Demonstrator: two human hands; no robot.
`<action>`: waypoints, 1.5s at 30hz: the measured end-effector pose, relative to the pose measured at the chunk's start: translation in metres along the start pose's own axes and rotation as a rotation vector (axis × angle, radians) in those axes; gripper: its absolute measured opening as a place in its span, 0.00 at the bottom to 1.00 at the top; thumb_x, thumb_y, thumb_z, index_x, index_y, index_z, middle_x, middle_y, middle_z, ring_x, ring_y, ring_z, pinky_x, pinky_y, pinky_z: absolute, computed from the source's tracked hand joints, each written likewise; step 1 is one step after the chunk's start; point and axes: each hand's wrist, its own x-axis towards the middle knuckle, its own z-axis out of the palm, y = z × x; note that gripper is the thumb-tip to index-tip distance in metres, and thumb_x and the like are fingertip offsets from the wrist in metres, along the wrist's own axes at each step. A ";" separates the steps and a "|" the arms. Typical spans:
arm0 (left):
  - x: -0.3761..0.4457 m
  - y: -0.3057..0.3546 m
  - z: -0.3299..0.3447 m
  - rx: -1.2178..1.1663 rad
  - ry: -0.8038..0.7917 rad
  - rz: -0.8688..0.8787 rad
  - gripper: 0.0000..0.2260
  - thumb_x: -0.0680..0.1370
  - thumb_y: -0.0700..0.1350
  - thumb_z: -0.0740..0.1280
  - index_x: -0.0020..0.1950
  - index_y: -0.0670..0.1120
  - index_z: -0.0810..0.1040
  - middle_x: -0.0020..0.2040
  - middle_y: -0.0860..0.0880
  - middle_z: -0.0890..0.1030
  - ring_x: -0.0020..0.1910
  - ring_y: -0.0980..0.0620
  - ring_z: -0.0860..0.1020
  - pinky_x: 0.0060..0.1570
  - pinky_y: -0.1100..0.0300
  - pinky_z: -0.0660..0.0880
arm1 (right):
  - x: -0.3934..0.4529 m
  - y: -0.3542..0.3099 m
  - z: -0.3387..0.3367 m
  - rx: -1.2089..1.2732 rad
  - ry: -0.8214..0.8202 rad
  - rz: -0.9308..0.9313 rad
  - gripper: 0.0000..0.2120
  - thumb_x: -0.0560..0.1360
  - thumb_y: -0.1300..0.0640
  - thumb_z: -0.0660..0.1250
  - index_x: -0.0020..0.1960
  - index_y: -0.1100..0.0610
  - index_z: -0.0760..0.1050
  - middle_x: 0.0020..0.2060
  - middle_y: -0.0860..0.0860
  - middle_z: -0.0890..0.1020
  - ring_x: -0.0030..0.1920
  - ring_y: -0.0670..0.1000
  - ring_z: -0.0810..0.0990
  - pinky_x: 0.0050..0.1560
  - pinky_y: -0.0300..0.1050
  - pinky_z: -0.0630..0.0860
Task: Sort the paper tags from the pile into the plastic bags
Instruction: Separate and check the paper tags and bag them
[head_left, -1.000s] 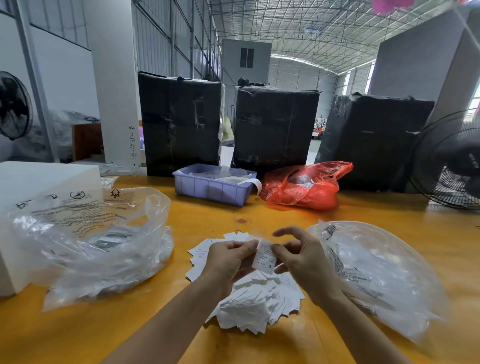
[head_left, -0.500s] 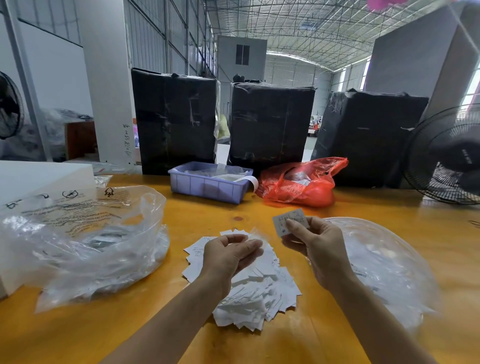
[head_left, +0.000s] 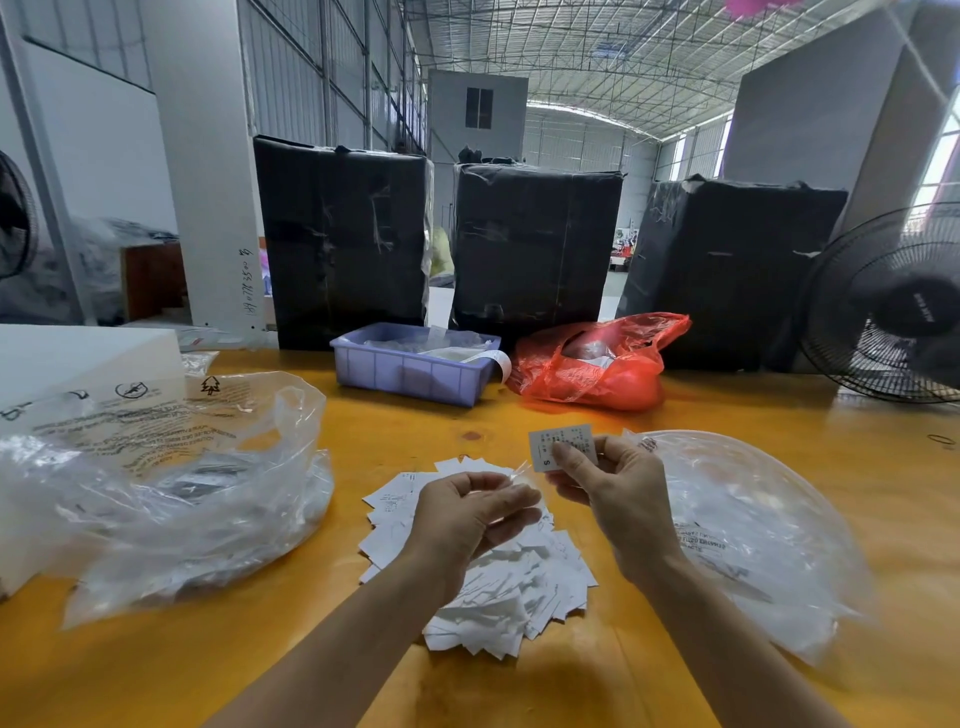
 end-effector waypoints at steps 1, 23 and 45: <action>0.000 0.000 0.000 0.002 -0.009 -0.004 0.16 0.62 0.33 0.75 0.47 0.36 0.75 0.40 0.37 0.84 0.36 0.45 0.84 0.35 0.62 0.80 | 0.000 0.000 0.000 0.000 0.002 0.000 0.01 0.72 0.61 0.71 0.43 0.58 0.79 0.34 0.51 0.85 0.36 0.51 0.84 0.39 0.42 0.82; 0.003 -0.001 -0.006 0.158 0.025 0.092 0.04 0.76 0.39 0.68 0.47 0.39 0.80 0.40 0.44 0.85 0.39 0.48 0.84 0.35 0.63 0.79 | 0.000 -0.001 -0.002 -0.116 -0.130 0.181 0.01 0.72 0.61 0.71 0.42 0.57 0.80 0.33 0.52 0.83 0.33 0.46 0.80 0.36 0.38 0.77; 0.001 -0.004 -0.005 0.230 0.024 0.072 0.08 0.73 0.42 0.71 0.46 0.36 0.81 0.39 0.39 0.83 0.36 0.43 0.84 0.34 0.59 0.80 | -0.004 -0.003 0.003 -0.356 -0.487 0.246 0.16 0.77 0.52 0.65 0.62 0.56 0.75 0.50 0.54 0.80 0.47 0.52 0.80 0.45 0.43 0.79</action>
